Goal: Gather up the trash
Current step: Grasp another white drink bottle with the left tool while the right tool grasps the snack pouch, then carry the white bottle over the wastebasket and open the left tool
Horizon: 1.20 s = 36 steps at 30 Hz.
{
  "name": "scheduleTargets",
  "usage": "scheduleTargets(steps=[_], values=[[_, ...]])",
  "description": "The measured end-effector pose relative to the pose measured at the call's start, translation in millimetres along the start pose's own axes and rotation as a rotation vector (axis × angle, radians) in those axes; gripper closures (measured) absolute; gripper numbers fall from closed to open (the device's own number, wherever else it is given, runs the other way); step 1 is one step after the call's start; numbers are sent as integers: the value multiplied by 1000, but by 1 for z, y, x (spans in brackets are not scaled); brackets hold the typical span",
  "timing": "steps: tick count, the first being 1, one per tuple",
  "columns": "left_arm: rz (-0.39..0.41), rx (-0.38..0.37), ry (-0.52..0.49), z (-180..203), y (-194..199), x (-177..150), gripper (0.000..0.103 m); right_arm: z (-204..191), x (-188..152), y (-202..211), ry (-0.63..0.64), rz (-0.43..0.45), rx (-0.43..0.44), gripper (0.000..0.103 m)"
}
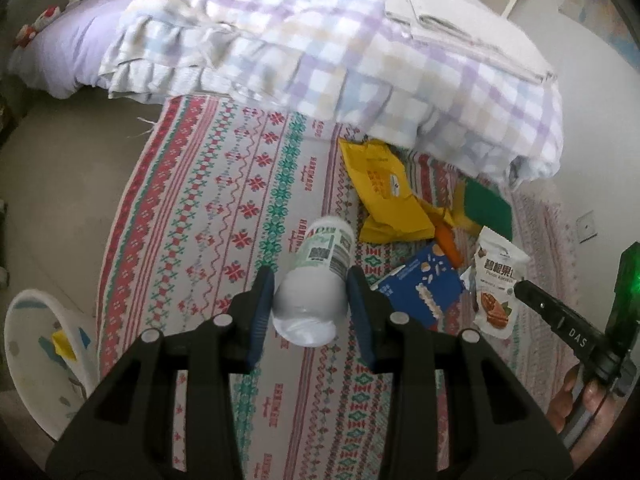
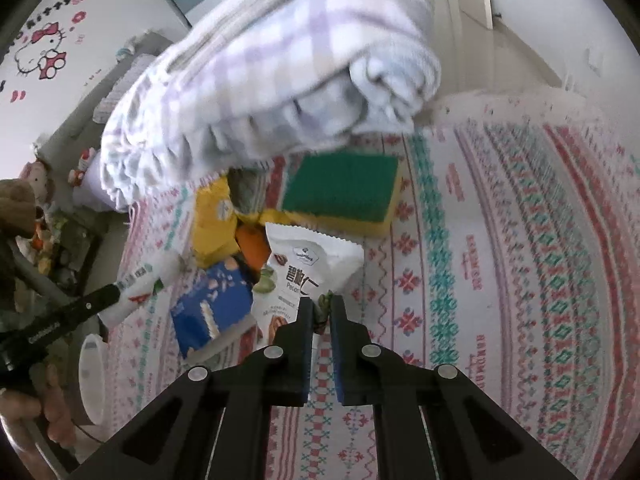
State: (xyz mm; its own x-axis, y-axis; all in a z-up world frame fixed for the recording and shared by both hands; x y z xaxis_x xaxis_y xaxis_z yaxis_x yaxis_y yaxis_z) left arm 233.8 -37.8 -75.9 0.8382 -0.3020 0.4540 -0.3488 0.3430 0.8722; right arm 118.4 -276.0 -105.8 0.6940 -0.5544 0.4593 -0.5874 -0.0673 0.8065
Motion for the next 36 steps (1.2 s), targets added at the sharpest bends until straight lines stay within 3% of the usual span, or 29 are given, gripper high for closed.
scheduleTargets(steps=[10, 23, 36], values=[[42, -108, 95, -15, 32, -8, 64, 8, 8, 37, 4, 67, 28, 94], [107, -130, 172, -51, 73, -18, 64, -27, -6, 47, 54, 70, 88, 94], [160, -84, 387, -179, 119, -50, 64, -97, -37, 38, 181, 30, 125, 94]])
Point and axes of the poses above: each gripper's, at about its wrist camera, not at the fingertips, and y roughly against the way its jaws point, z to its right, x to its top, the point moved 4 cm from there along -y, roughly the way its jaws point, and after that the axes turned 1 degree about x, right-handed, at the moved point
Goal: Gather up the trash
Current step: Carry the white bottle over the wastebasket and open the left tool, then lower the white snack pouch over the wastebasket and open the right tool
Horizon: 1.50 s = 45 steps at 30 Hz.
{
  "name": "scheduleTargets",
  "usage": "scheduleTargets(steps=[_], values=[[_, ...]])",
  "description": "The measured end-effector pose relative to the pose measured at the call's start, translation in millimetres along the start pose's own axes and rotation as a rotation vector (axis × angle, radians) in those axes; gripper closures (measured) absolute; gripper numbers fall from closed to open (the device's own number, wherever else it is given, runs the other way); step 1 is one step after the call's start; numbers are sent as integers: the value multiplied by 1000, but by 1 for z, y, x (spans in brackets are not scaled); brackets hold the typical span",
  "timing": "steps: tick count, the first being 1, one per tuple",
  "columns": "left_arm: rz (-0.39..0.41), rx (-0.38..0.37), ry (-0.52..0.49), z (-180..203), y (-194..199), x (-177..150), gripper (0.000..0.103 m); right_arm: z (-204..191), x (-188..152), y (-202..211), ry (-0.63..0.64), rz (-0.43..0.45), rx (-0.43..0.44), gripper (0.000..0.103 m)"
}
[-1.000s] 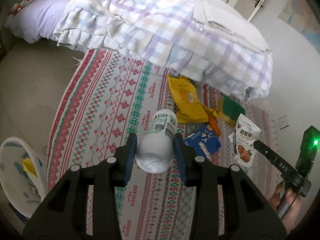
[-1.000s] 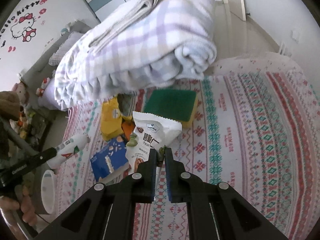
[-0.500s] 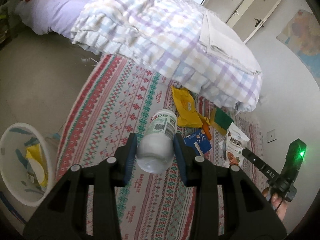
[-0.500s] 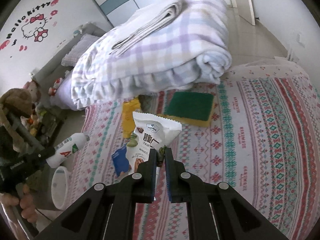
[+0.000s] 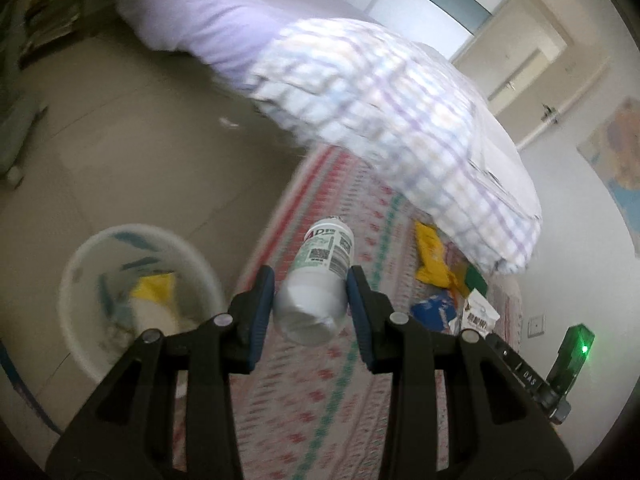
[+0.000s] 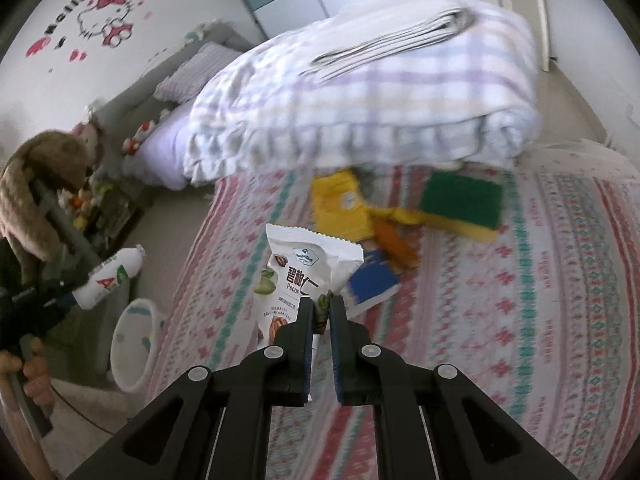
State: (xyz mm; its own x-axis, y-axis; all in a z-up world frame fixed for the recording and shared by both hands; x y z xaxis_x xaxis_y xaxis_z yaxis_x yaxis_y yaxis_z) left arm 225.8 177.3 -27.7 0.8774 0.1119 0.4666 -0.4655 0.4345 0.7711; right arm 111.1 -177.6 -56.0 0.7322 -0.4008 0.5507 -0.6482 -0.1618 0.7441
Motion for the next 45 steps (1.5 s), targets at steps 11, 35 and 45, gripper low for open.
scheduleTargets(steps=[11, 35, 45], values=[[-115, 130, 136, -103, -3, -17, 64, -102, -37, -36, 112, -98, 147, 94], [-55, 98, 379, -154, 33, -3, 43, -287, -70, -135, 227, -218, 281, 92], [-9, 124, 377, -143, 43, -1, 43, -292, -95, -154, 253, -286, 256, 89]])
Point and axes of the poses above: each gripper's, at about its wrist camera, not at the fingertips, and y roughly against the way its jaws point, z to its right, x to its top, the point moved 4 cm from there along -y, roughly the way its jaws point, and after that the axes turned 1 degree about x, right-handed, at the moved point
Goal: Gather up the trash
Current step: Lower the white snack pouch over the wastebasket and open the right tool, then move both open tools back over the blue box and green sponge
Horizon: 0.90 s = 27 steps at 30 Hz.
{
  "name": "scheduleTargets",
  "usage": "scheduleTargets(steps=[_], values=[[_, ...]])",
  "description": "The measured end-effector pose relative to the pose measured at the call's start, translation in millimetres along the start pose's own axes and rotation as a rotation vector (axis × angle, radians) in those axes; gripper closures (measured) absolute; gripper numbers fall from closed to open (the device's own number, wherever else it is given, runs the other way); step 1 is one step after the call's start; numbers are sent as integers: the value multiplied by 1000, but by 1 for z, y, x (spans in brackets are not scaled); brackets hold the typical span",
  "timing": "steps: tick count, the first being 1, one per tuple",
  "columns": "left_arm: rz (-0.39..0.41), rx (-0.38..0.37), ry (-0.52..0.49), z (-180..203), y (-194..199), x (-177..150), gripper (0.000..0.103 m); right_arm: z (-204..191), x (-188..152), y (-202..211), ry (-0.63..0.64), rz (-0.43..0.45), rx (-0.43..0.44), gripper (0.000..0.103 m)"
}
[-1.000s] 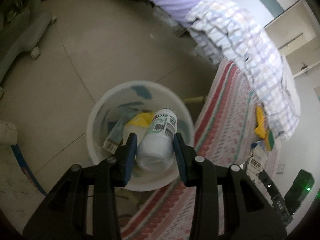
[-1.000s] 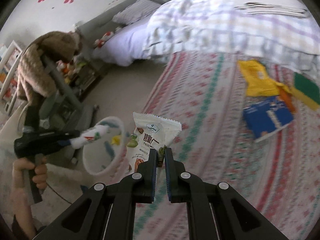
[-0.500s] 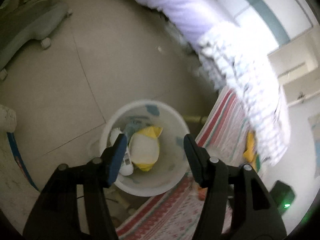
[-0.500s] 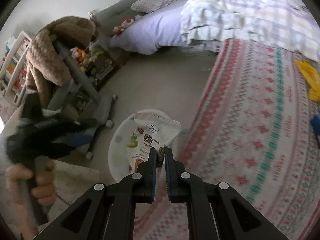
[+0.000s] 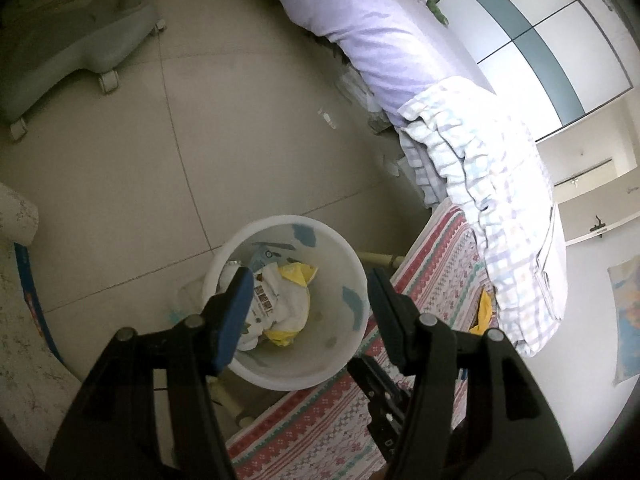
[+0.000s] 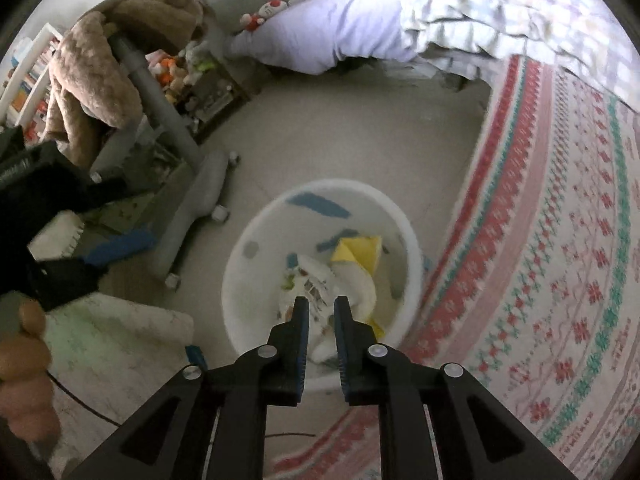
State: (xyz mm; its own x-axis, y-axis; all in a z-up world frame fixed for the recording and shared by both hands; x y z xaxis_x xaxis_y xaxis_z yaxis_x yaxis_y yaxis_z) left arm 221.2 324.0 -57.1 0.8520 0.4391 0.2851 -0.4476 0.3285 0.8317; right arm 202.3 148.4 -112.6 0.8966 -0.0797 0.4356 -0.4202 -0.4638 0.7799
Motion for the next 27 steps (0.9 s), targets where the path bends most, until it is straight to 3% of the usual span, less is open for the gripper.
scheduleTargets(steps=[6, 15, 18, 19, 21, 22, 23, 27], values=[[16, -10, -14, 22, 12, -11, 43, 29, -15, 34, -42, 11, 0, 89], [-19, -86, -257, 124, 22, -69, 42, 113, -36, 137, -145, 62, -44, 89], [-41, -132, -324, 162, 25, -94, 38, 151, -38, 182, -216, 107, -65, 83], [-41, -142, -355, 175, 26, -103, 36, 163, -38, 198, -227, 127, -85, 75], [-38, -153, -414, 200, 28, -120, 32, 187, -39, 228, -250, 161, -127, 45], [-37, -154, -444, 211, 28, -128, 32, 201, -40, 244, -269, 180, -153, 18], [-40, -154, -487, 224, 27, -139, 31, 212, -41, 256, -284, 200, -176, 13], [-58, -114, -673, 268, 13, -183, 27, 269, -54, 299, -365, 281, -228, 13]])
Point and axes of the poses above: each gripper's, at about its wrist camera, not at the fingertips, and y roughly against the way its jaws point, z to its right, x to its top, the point moved 4 cm from there along -y, roughly the way its jaws point, and after that the axes turned 1 degree about x, right-handed, at the moved point
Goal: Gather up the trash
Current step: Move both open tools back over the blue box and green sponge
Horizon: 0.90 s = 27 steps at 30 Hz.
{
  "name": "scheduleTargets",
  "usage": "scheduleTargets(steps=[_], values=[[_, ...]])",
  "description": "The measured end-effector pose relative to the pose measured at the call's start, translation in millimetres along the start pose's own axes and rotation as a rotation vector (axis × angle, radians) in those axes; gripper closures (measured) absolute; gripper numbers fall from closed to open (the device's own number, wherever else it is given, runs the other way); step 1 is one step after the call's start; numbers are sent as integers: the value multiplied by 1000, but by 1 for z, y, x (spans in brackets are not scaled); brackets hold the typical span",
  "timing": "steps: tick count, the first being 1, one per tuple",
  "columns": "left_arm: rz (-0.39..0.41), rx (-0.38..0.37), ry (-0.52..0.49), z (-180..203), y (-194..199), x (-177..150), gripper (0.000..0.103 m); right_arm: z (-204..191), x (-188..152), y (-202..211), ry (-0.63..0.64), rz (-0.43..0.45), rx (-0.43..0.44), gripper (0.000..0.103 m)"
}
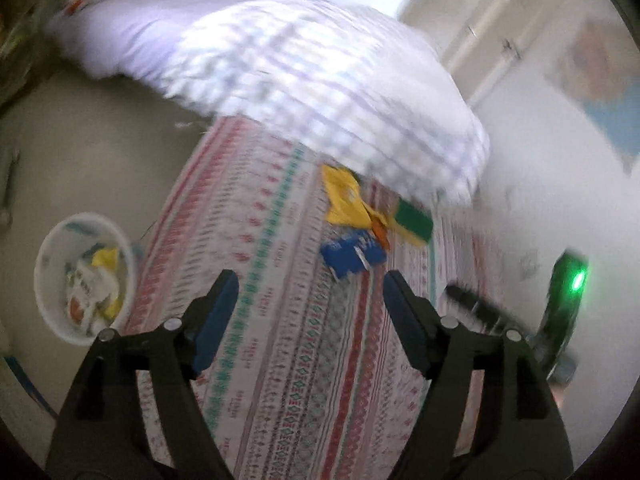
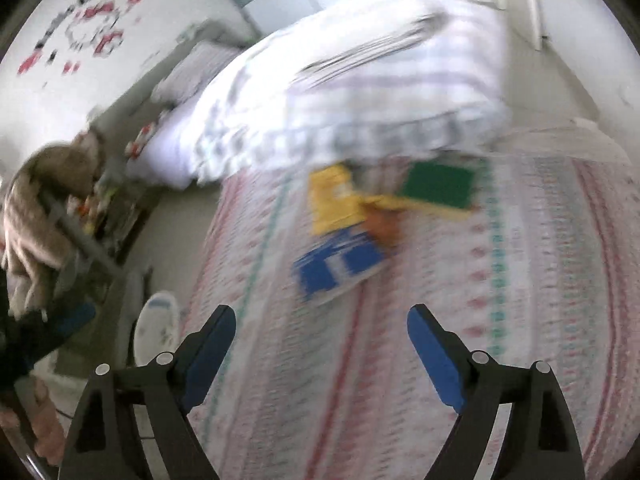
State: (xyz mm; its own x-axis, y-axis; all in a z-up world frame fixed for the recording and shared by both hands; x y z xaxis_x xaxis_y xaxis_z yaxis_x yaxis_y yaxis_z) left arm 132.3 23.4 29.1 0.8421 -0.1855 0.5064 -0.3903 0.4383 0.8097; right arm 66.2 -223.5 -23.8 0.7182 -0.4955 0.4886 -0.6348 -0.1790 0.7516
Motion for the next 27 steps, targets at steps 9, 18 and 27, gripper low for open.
scheduleTargets(steps=[9, 18, 27], values=[[-146, 164, -335, 70, -97, -23, 26, 78, 15, 11, -138, 34, -48, 13], [-202, 306, -575, 102, -175, -27, 26, 114, 32, 12, -172, 99, -145, 13], [-208, 324, -599, 89, -213, -13, 26, 139, 37, -22, -216, 29, -130, 13]])
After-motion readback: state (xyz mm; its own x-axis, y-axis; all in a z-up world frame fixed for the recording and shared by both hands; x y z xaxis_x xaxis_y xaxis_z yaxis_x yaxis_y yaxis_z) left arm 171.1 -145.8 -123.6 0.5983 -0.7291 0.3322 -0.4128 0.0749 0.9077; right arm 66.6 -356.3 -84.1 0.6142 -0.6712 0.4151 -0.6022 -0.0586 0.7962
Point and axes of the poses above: each gripper's, at about its wrist camera, not at the fingertips, and y roughly against the way its jaws point, z to its right, x to its top, the point moved 4 cm from there along -y, roughly the way its jaws point, and after that the axes turned 1 degree about x, right-handed, at the moved point
